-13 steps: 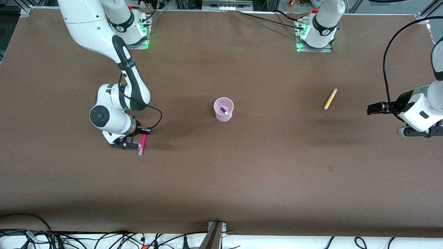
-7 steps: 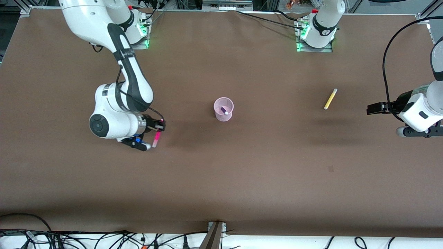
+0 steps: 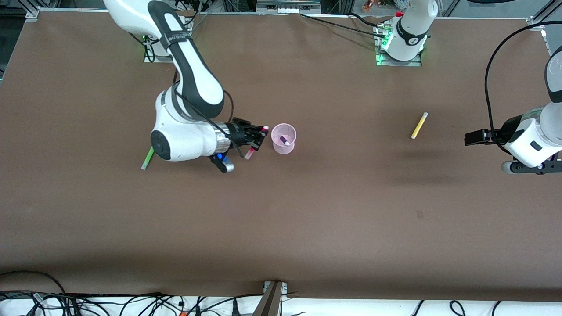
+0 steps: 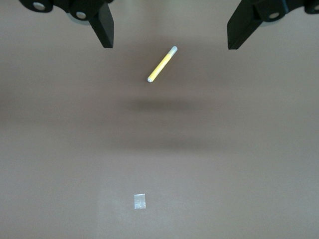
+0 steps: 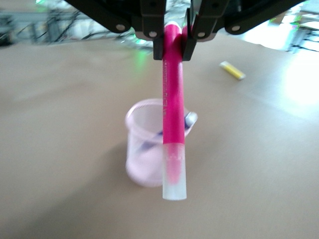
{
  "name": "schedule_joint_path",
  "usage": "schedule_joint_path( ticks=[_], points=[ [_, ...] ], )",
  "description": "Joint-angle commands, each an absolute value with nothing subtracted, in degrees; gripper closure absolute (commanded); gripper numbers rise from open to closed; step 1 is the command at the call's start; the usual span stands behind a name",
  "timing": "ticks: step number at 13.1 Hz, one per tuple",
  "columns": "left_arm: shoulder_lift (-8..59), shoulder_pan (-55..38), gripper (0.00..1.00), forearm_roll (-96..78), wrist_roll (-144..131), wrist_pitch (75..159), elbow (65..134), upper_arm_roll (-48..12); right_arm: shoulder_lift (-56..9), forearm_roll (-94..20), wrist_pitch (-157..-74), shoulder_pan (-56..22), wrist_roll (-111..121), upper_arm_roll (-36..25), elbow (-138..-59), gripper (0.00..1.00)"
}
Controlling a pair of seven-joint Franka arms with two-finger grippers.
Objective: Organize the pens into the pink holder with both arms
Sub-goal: 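Lift the pink marker with the right gripper and carry it over the cup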
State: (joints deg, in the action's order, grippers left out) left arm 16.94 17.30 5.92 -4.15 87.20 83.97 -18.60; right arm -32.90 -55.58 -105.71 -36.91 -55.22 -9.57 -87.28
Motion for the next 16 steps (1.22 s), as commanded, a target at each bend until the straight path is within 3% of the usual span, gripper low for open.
schedule_joint_path(
  ticks=[1, 7, 15, 16],
  points=[
    [16.61, 17.14, 0.0, 5.19, -4.39, 87.28, 84.37, -18.54, -32.61, -62.03, -107.92, -39.54, -63.43, -9.76, -87.28, 1.0],
    [16.61, 17.14, 0.0, 5.19, -4.39, 87.28, 84.46, -18.54, -35.94, -67.58, -115.65, -44.56, -69.16, -9.49, -87.89, 1.0],
    [16.61, 17.05, 0.0, 5.27, -4.39, 87.28, 84.46, -18.54, -39.19, -67.68, -117.24, -44.56, -68.29, -9.49, -89.38, 1.0],
    [16.61, 17.05, 0.0, 5.27, -4.39, 87.28, 84.46, -18.54, -39.63, -67.5, -117.86, -44.56, -68.03, -9.49, -89.38, 0.88]
  ],
)
